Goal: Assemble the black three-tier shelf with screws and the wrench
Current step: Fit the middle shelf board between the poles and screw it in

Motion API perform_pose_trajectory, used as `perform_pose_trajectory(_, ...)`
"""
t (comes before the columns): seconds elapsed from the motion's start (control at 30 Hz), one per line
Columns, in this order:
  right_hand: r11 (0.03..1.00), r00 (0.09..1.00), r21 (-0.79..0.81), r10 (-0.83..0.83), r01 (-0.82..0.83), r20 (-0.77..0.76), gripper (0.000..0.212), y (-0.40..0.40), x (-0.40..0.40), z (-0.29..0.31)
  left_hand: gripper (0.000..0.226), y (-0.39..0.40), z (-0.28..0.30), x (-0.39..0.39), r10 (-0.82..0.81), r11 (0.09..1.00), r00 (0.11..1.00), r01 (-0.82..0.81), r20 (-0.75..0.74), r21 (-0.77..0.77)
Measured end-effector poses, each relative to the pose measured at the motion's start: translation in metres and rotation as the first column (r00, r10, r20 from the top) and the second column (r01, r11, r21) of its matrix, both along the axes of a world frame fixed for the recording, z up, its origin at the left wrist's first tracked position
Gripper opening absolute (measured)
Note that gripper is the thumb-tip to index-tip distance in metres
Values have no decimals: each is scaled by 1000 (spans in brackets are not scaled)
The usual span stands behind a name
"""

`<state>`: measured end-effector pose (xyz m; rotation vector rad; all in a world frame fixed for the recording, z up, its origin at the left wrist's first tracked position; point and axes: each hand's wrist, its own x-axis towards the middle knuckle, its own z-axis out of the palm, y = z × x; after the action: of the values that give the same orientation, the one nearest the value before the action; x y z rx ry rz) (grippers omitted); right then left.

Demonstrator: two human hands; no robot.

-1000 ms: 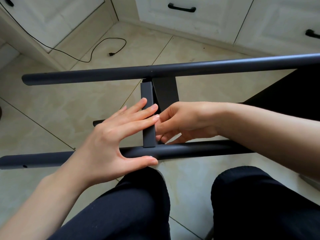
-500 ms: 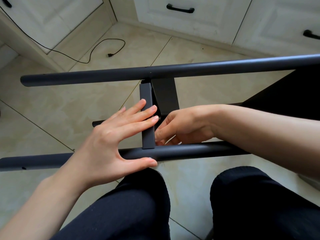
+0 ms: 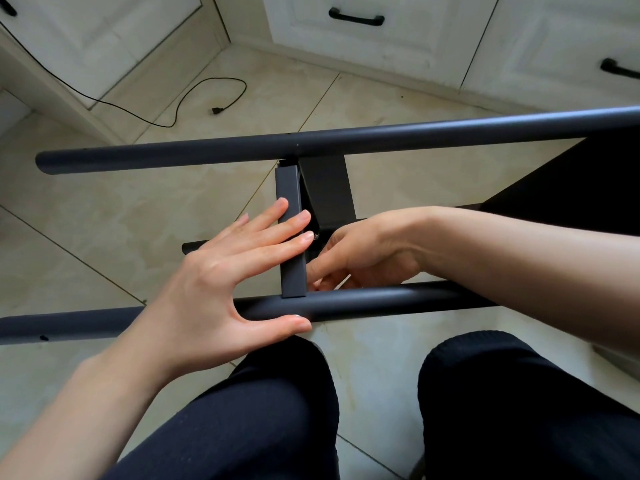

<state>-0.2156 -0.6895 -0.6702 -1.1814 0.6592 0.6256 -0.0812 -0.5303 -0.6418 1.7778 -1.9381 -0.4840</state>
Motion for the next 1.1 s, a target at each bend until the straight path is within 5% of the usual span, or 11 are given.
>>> perform_pose_trajectory(1.1,999,1000,-32,-24,24,-18,12,-9,-4,4,77,-2,-5,3,2,1000,1000,-3,-15,-30)
